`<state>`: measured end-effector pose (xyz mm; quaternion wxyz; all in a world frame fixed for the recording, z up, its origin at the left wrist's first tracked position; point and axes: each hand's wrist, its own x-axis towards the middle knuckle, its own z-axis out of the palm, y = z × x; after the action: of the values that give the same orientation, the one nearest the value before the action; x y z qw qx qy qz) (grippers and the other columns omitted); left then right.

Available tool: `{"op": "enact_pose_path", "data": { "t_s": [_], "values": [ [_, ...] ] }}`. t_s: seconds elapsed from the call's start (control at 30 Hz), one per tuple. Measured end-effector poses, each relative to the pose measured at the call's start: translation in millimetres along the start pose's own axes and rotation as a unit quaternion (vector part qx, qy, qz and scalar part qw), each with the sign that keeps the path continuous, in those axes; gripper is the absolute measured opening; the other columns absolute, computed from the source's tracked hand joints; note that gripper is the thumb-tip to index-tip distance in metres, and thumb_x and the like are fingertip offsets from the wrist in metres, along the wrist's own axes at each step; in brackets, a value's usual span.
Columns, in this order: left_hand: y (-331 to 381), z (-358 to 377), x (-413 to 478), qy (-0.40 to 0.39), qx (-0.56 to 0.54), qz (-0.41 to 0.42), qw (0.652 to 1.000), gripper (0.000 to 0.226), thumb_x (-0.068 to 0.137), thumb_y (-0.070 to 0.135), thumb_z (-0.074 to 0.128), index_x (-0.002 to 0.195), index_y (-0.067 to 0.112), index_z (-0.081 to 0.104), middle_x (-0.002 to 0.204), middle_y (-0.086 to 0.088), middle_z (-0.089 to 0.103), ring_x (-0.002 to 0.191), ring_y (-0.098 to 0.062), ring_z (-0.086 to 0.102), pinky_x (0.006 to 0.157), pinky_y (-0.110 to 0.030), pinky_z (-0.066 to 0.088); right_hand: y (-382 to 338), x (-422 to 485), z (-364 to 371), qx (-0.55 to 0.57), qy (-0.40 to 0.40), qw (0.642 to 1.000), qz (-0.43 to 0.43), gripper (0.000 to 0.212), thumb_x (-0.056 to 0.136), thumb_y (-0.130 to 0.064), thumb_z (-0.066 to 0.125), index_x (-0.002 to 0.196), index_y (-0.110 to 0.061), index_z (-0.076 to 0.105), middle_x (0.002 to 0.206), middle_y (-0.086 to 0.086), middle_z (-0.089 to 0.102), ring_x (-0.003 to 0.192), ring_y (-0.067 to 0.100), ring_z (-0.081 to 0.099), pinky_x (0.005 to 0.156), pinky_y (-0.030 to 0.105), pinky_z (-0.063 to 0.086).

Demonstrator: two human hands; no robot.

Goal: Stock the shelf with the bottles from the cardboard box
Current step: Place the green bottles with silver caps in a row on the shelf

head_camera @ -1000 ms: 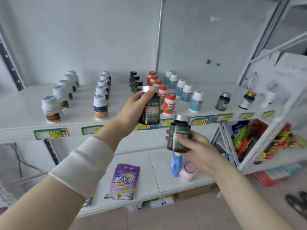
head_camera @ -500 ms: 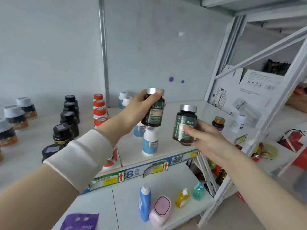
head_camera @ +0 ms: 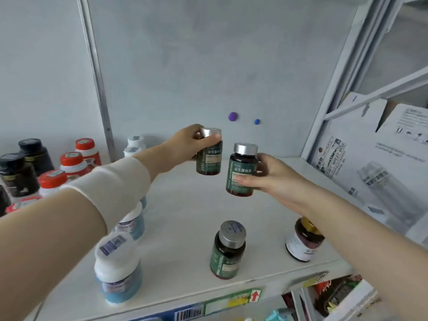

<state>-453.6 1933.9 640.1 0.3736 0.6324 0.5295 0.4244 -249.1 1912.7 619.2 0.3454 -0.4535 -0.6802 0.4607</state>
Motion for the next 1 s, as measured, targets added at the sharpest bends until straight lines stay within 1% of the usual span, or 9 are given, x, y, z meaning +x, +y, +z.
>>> {"op": "enact_pose_path", "data": {
  "t_s": [0.1, 0.2, 0.33, 0.4, 0.47, 0.57, 0.63, 0.77, 1.0],
  "values": [
    [-12, 1, 32, 0.034, 0.086, -0.02, 0.995, 0.038, 0.086, 0.038, 0.062, 0.111, 0.009, 0.056, 0.105, -0.006, 0.061, 0.1, -0.022, 0.059, 0.09, -0.033, 0.05, 9, 38, -3, -0.051, -0.029, 0.998, -0.003, 0.046, 0.073, -0.017, 0.077, 0.113, -0.02, 0.054, 0.11, -0.003, 0.063, 0.102, 0.01, 0.059, 0.084, 0.023, 0.047],
    [-27, -5, 61, 0.049, 0.162, -0.035, 0.985, 0.041, 0.084, 0.039, 0.064, 0.11, 0.007, 0.059, 0.099, -0.004, 0.058, 0.091, -0.019, 0.054, 0.074, -0.026, 0.042, 22, 75, 7, -0.08, -0.056, 0.995, -0.002, 0.052, 0.07, -0.017, 0.079, 0.116, -0.015, 0.055, 0.111, 0.001, 0.064, 0.098, 0.013, 0.06, 0.081, 0.023, 0.047],
    [-52, -20, 97, 0.041, 0.228, -0.066, 0.971, 0.041, 0.081, 0.039, 0.068, 0.104, 0.005, 0.061, 0.103, -0.012, 0.064, 0.09, -0.024, 0.058, 0.081, -0.036, 0.047, 36, 113, 23, -0.12, -0.079, 0.99, -0.002, 0.053, 0.07, -0.013, 0.079, 0.116, -0.013, 0.054, 0.101, -0.003, 0.06, 0.084, 0.008, 0.056, 0.065, 0.015, 0.044],
    [-60, -25, 110, 0.025, 0.252, -0.074, 0.965, 0.042, 0.082, 0.038, 0.068, 0.104, 0.003, 0.061, 0.099, -0.012, 0.064, 0.084, -0.022, 0.057, 0.076, -0.033, 0.046, 43, 129, 29, -0.139, -0.08, 0.987, 0.003, 0.054, 0.069, -0.013, 0.08, 0.116, -0.013, 0.053, 0.102, -0.003, 0.058, 0.082, 0.008, 0.054, 0.063, 0.015, 0.042],
    [-66, -29, 121, 0.017, 0.266, -0.072, 0.961, 0.038, 0.081, 0.037, 0.068, 0.1, 0.004, 0.062, 0.09, -0.007, 0.061, 0.079, -0.02, 0.055, 0.07, -0.027, 0.044, 47, 143, 35, -0.158, -0.084, 0.984, 0.002, 0.054, 0.069, -0.015, 0.08, 0.116, -0.013, 0.053, 0.106, -0.002, 0.058, 0.088, 0.011, 0.054, 0.066, 0.017, 0.043],
    [-73, -32, 133, 0.009, 0.247, -0.079, 0.966, 0.031, 0.081, 0.033, 0.069, 0.095, 0.007, 0.061, 0.083, -0.003, 0.058, 0.077, -0.019, 0.055, 0.074, -0.03, 0.048, 51, 159, 39, -0.16, -0.089, 0.983, 0.0, 0.052, 0.07, -0.015, 0.08, 0.115, -0.013, 0.054, 0.108, -0.002, 0.06, 0.094, 0.013, 0.055, 0.071, 0.02, 0.043],
    [-78, -33, 139, 0.007, 0.244, -0.083, 0.966, 0.033, 0.081, 0.032, 0.07, 0.099, 0.005, 0.061, 0.086, -0.004, 0.058, 0.078, -0.019, 0.054, 0.078, -0.033, 0.05, 55, 166, 41, -0.146, -0.088, 0.985, 0.005, 0.053, 0.07, -0.013, 0.079, 0.117, -0.015, 0.053, 0.111, -0.002, 0.06, 0.097, 0.014, 0.056, 0.076, 0.021, 0.043],
    [-86, -33, 146, 0.002, 0.256, -0.083, 0.963, 0.039, 0.081, 0.031, 0.07, 0.107, 0.003, 0.061, 0.099, -0.011, 0.062, 0.083, -0.019, 0.053, 0.076, -0.029, 0.049, 62, 177, 43, -0.134, -0.097, 0.986, 0.01, 0.056, 0.07, -0.011, 0.079, 0.118, -0.015, 0.052, 0.119, 0.0, 0.06, 0.105, 0.016, 0.059, 0.086, 0.024, 0.045],
    [-92, -30, 151, -0.009, 0.263, -0.084, 0.961, 0.03, 0.083, 0.029, 0.069, 0.1, 0.006, 0.061, 0.098, -0.008, 0.062, 0.089, -0.02, 0.055, 0.081, -0.029, 0.045, 65, 185, 51, -0.131, -0.116, 0.985, -0.003, 0.057, 0.07, -0.008, 0.078, 0.119, -0.015, 0.05, 0.113, -0.003, 0.058, 0.102, 0.014, 0.056, 0.084, 0.021, 0.042]
  ]
}}
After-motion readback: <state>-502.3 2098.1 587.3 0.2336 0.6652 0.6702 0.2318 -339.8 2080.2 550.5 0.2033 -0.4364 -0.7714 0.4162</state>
